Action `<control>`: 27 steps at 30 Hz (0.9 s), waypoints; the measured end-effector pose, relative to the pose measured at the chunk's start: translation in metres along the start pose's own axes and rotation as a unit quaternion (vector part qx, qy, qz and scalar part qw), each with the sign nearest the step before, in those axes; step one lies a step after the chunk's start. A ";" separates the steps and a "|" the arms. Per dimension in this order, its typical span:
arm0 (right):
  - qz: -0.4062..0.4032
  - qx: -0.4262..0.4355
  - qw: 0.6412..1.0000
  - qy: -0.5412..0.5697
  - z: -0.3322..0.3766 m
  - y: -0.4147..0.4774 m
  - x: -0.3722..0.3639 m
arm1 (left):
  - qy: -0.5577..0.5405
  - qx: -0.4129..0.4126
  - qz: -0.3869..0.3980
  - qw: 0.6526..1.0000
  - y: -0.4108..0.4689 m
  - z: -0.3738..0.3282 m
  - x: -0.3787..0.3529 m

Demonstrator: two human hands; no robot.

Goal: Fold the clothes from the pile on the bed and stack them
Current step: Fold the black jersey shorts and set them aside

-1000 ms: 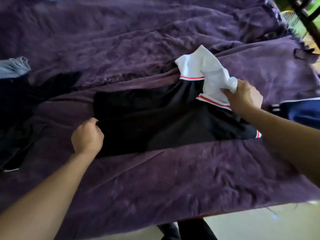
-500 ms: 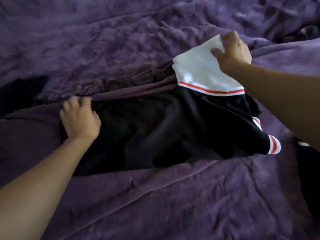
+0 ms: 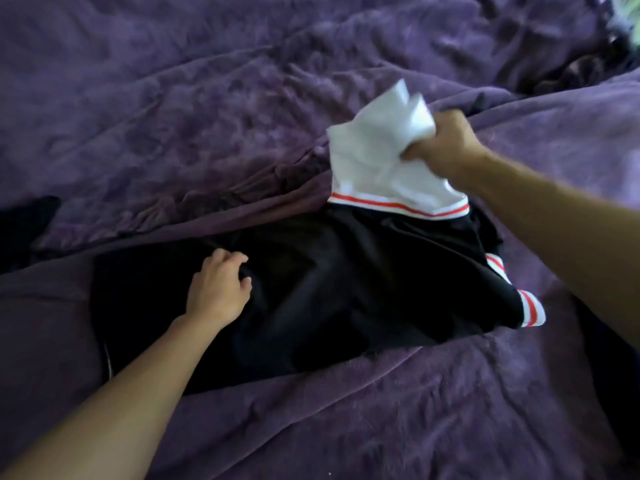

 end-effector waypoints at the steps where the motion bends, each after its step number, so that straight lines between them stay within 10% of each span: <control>1: 0.032 0.093 0.995 -0.020 0.013 -0.021 0.004 | -0.014 0.010 -0.005 1.000 0.001 0.000 0.006; 4: 0.148 0.264 0.940 -0.156 0.013 -0.098 0.011 | -0.070 0.001 -0.083 0.994 0.000 -0.016 0.029; 7: 0.229 0.246 0.887 -0.316 -0.023 -0.156 0.009 | -0.122 -0.097 -0.184 0.970 -0.014 -0.057 0.047; 10: 0.108 0.176 0.934 -0.291 -0.044 -0.175 0.026 | -0.113 -0.235 -0.224 0.939 -0.044 -0.110 0.043; 13: -0.059 -0.072 0.971 -0.222 -0.071 -0.169 0.056 | -0.015 -0.361 -0.161 0.919 -0.075 -0.151 0.004; 18: 0.022 -0.284 0.941 -0.181 -0.097 -0.152 0.040 | 0.137 -0.276 0.107 0.945 -0.079 -0.137 -0.081; 27: 0.063 -0.182 0.976 -0.106 0.003 -0.152 0.026 | -0.153 -0.135 0.015 0.979 -0.077 -0.069 -0.023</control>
Point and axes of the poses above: each hand's wrist, its own y-axis towards the middle knuckle, its own x-axis out of the back of the hand, z = x × y, the point moved 5 cm from there along y, towards the middle knuckle, and after that the axes turned 11 degrees about x, right-handed, at the moved point
